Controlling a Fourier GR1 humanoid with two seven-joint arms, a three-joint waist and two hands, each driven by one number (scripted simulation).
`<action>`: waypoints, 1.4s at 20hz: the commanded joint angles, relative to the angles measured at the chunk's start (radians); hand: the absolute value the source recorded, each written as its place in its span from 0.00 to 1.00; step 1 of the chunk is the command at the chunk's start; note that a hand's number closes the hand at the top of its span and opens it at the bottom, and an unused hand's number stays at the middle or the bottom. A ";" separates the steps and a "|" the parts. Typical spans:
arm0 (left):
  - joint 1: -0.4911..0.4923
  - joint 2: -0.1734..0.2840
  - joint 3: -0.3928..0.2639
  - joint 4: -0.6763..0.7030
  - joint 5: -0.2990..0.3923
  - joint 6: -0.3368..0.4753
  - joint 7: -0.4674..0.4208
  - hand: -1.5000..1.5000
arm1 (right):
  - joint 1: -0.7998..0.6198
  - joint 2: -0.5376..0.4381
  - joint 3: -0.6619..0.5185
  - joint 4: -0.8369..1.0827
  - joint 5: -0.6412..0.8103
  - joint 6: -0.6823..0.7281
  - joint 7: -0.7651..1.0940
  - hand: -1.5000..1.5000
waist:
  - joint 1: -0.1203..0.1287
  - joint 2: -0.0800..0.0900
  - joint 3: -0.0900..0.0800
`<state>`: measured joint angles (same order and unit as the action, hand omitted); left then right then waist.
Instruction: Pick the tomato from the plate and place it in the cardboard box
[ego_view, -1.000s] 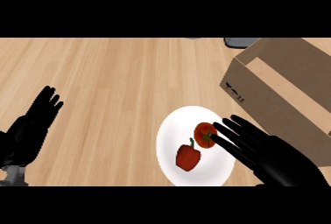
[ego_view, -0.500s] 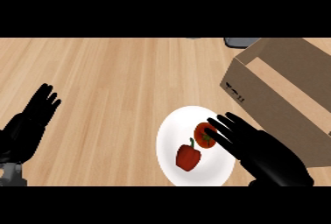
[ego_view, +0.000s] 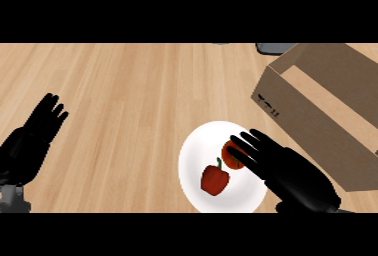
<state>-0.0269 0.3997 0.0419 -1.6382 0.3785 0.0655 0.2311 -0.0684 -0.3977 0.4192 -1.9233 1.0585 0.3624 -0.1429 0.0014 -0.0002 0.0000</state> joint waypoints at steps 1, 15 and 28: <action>0.023 -0.041 -0.003 -0.019 -0.043 0.002 -0.018 0.50 | 0.080 -0.023 -0.014 0.048 0.036 -0.135 -0.122 0.00 | -0.002 0.000 0.000; -0.040 -0.079 0.103 0.107 -0.058 -0.115 -0.045 0.50 | 0.004 0.148 0.063 0.091 0.241 -0.045 0.006 0.00 | -0.003 0.000 0.000; 0.000 -0.134 0.099 -0.046 -0.123 -0.095 0.071 0.50 | -0.067 0.240 0.042 0.191 0.341 -0.010 0.039 0.00 | 0.001 0.000 0.000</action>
<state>-0.0245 0.2897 0.1485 -1.6592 0.2845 -0.0425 0.2800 -0.0911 -0.1976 0.4627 -1.7638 1.3698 0.3222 -0.1186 0.0013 -0.0005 0.0000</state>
